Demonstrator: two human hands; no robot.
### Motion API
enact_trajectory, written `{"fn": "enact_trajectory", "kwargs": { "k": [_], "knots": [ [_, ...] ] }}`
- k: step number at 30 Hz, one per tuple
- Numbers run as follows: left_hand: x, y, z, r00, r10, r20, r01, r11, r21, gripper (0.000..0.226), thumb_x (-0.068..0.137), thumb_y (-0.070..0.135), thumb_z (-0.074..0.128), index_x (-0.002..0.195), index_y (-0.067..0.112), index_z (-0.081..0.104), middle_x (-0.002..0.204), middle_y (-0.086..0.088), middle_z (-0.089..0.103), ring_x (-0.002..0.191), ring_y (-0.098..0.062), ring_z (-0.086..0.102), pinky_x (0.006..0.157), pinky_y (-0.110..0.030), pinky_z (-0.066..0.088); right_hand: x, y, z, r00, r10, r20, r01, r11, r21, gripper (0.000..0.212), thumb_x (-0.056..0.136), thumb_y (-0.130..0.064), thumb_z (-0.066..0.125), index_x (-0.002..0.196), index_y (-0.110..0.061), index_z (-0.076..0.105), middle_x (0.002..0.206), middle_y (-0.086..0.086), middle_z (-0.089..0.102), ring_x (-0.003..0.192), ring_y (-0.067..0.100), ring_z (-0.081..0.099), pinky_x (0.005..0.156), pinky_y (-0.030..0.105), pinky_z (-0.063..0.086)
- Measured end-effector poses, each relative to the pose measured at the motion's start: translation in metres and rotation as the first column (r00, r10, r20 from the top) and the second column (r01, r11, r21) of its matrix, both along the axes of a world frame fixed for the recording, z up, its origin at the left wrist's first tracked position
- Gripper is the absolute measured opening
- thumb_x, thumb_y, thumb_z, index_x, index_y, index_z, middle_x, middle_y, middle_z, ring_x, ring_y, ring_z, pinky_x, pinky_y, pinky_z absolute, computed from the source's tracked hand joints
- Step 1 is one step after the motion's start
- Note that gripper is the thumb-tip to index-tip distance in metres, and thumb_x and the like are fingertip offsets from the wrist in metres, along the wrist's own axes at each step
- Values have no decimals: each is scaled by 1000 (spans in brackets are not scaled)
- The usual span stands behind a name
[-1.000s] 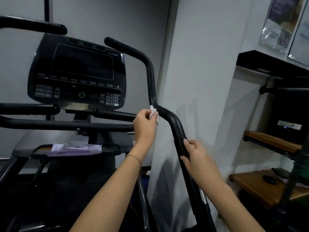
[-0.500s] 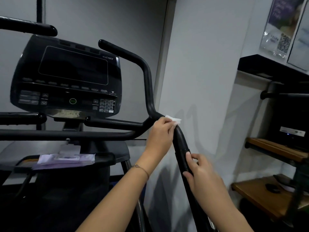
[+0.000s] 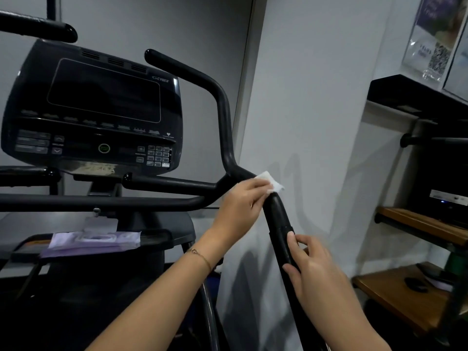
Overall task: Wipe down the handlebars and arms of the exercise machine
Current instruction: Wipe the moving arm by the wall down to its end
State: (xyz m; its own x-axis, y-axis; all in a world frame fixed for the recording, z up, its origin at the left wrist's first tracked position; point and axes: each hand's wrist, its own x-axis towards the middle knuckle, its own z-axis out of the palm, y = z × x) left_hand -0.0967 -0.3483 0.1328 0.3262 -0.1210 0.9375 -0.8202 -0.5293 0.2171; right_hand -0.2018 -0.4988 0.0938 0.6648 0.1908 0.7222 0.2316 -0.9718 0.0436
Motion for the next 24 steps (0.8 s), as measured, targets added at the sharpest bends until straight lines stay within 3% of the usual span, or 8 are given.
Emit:
{"fn": "enact_trajectory", "kwargs": {
  "k": [4, 8, 10, 15, 17, 20, 22, 24],
  "knots": [
    [4, 8, -5, 995, -61, 78, 52, 992, 113, 28, 92, 18, 51, 106, 4, 70, 114, -3, 66, 109, -9, 57, 98, -19, 44, 6, -2, -3, 999, 28, 41, -29, 999, 26, 70, 42, -17, 93, 107, -6, 68, 89, 5, 64, 64, 16, 64, 34, 22, 48],
    [33, 21, 30, 961, -109, -253, 98, 994, -59, 20, 93, 13, 55, 102, 13, 73, 105, 14, 66, 109, -7, 60, 99, -22, 43, 5, -3, -2, 996, 37, 78, -38, 999, 15, 69, 40, -15, 93, 105, -6, 70, 88, 4, 64, 65, 18, 64, 34, 21, 44],
    [34, 21, 39, 933, -132, -334, 135, 991, -16, 20, 94, 17, 55, 100, 17, 74, 102, 16, 67, 106, -4, 61, 97, -23, 44, 5, -3, -2, 995, 48, 85, -50, 999, 20, 70, 40, -13, 93, 106, -6, 70, 89, 5, 65, 66, 18, 65, 34, 20, 44],
    [17, 18, 23, 962, -254, -101, 269, 945, 186, 20, 92, 10, 55, 102, 8, 72, 108, 19, 62, 106, 13, 54, 98, -12, 41, 8, -4, -4, 996, 50, 76, -53, 998, 35, 71, 39, -15, 93, 106, -8, 70, 88, 4, 64, 62, 17, 64, 32, 16, 36],
    [27, 21, 29, 949, -252, -191, 274, 956, 100, 21, 94, 14, 55, 102, 13, 73, 105, 22, 65, 103, 14, 55, 99, -18, 43, 8, -4, -4, 996, 50, 79, -53, 998, 37, 72, 38, -14, 94, 106, -8, 69, 87, 4, 64, 62, 17, 63, 32, 15, 34],
    [38, 24, 40, 921, -184, -344, 196, 981, 0, 21, 95, 21, 53, 99, 24, 74, 99, 23, 67, 102, 2, 61, 98, -33, 46, 7, -4, -4, 996, 52, 74, -55, 997, 51, 72, 39, -14, 93, 107, -8, 69, 88, 3, 64, 64, 17, 64, 36, 12, 32],
    [29, 22, 39, 937, -167, -307, 203, 975, 90, 21, 95, 20, 54, 100, 24, 74, 104, 26, 65, 102, 4, 60, 97, -31, 46, 7, -4, -5, 996, 48, 80, -52, 998, 44, 72, 38, -15, 94, 106, -8, 69, 88, 3, 64, 63, 16, 64, 38, 10, 28],
    [13, 18, 31, 968, -188, -166, 228, 936, 270, 21, 94, 21, 53, 102, 20, 72, 113, 17, 64, 107, 1, 58, 96, -29, 47, 7, -4, -5, 995, 41, 89, -45, 998, 37, 73, 36, -15, 94, 105, -9, 70, 87, 3, 64, 61, 16, 64, 37, 10, 27]
  ]
}}
